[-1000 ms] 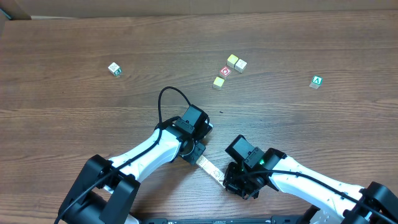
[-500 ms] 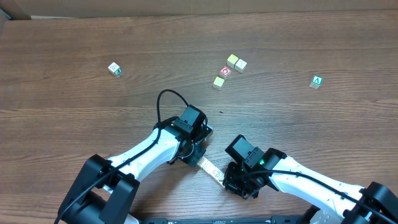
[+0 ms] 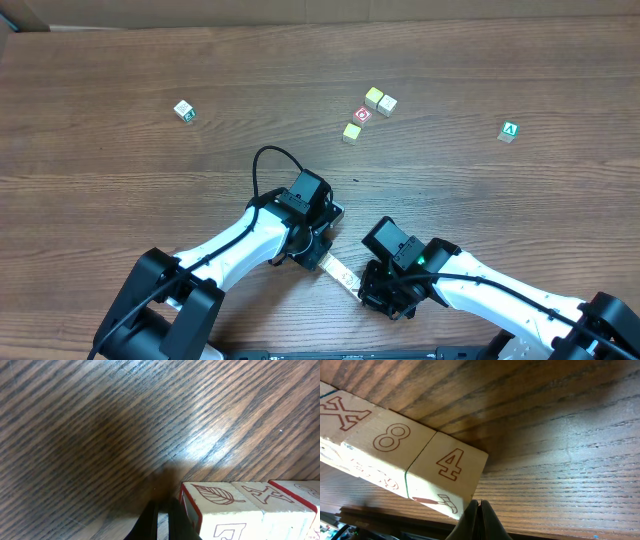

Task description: Flip 4 blocks

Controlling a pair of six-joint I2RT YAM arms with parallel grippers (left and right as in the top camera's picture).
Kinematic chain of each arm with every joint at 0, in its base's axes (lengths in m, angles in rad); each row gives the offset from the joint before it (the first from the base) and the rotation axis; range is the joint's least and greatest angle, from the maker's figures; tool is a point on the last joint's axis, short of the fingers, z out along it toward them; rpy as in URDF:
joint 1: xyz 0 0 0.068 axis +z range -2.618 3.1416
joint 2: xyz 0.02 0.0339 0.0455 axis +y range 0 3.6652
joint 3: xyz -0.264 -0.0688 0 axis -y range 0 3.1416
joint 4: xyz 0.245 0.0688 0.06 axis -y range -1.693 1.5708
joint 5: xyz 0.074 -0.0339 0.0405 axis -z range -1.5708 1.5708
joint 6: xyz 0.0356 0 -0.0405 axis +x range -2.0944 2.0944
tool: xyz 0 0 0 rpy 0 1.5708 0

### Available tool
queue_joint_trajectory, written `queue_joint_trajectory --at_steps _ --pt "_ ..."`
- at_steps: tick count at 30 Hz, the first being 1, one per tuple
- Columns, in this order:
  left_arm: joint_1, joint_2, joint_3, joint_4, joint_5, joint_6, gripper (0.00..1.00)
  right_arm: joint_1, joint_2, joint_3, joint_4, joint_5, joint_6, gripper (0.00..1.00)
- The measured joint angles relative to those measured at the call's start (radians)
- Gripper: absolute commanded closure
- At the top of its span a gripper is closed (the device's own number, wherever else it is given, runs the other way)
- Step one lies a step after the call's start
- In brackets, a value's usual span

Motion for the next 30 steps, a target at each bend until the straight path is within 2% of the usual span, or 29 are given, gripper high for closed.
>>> queue_joint_trajectory --at_steps 30 --pt "-0.049 -0.004 -0.002 0.02 -0.07 0.001 0.96 0.039 0.0 0.0 0.021 -0.009 0.038 0.96"
